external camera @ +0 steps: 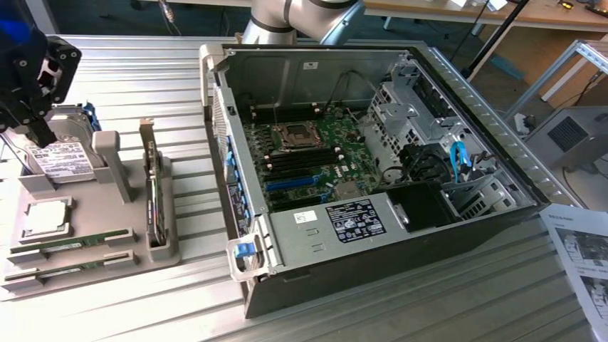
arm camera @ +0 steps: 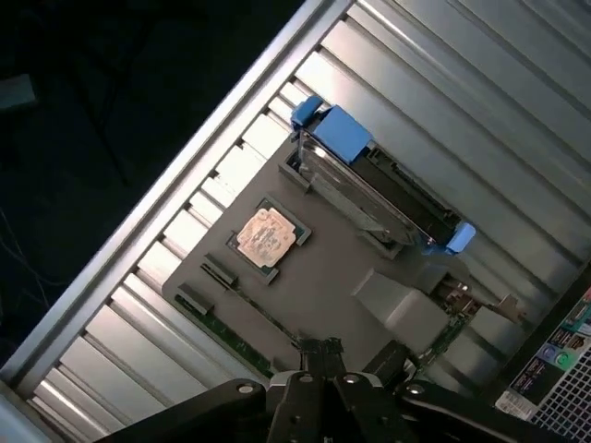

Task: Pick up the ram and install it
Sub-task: 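Pick up the ram and move it above insertion slot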

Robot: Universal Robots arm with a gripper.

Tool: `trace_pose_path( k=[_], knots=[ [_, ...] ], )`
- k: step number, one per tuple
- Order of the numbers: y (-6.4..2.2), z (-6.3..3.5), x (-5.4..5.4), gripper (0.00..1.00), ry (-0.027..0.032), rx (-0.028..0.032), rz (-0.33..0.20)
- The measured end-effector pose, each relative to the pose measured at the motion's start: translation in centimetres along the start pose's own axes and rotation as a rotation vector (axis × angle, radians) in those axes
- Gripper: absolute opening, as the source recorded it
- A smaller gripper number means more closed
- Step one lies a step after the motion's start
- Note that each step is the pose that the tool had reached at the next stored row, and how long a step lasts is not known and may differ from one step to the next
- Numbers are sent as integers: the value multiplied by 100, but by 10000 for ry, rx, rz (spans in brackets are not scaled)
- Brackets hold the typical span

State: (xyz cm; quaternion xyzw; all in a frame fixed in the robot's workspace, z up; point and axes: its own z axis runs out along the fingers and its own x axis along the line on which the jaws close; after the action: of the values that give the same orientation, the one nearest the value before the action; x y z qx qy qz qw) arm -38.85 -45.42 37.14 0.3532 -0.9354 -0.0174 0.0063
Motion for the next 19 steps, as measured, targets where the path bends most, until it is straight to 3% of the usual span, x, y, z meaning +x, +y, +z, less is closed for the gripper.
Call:
trace_pose_path(
  k=[11, 19],
  knots=[
    [0, 4, 0, 11, 90, -1, -2419],
    [0, 7, 0, 11, 166, -2, -4472]
  ],
)
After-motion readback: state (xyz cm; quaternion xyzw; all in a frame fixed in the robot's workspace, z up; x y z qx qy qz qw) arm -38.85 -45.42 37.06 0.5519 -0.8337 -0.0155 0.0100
